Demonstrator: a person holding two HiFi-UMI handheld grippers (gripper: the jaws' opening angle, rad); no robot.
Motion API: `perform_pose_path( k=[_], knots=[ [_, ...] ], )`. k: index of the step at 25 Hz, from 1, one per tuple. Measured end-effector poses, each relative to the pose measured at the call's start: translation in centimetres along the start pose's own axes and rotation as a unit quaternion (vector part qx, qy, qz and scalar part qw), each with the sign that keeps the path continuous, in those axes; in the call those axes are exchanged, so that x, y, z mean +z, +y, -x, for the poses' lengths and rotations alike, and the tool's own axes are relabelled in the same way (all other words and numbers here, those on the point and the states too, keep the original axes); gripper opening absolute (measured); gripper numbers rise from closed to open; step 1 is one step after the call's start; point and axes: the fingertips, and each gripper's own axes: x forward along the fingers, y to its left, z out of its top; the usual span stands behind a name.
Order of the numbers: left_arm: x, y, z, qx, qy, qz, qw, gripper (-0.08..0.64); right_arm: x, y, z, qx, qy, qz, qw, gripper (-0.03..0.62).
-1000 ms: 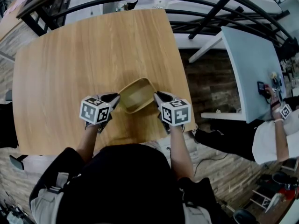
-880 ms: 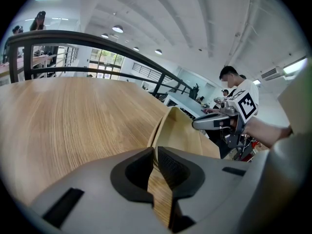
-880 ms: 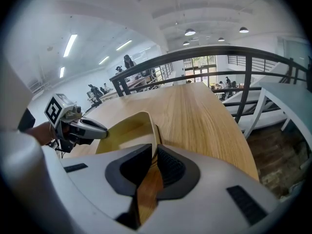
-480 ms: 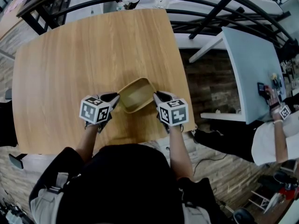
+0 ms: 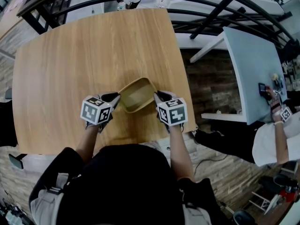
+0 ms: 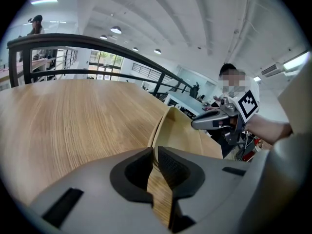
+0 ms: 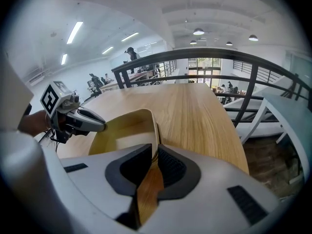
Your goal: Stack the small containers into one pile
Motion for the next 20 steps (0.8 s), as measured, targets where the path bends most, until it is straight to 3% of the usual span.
perform_pose_path(
  k=[9, 13, 20],
  knots=[
    [0.2, -0.1, 0.2, -0.009, -0.016, -0.030, 0.9994, 0.041, 0.4, 0.2, 0.0, 0.009, -0.020, -0.005, 1.000, 0.042],
    [0.4, -0.2, 0.4, 0.003, -0.017, -0.056, 0.9983, 0.044, 0.6, -0.3, 0.3, 0.007, -0.020, 0.003, 1.000, 0.116],
    [0.5, 0.2, 1.4, 0.015, -0.027, -0.063, 0.9975, 0.058, 0.9, -0.6, 0.8, 0.000, -0.025, 0.005, 1.000, 0.121]
  ],
)
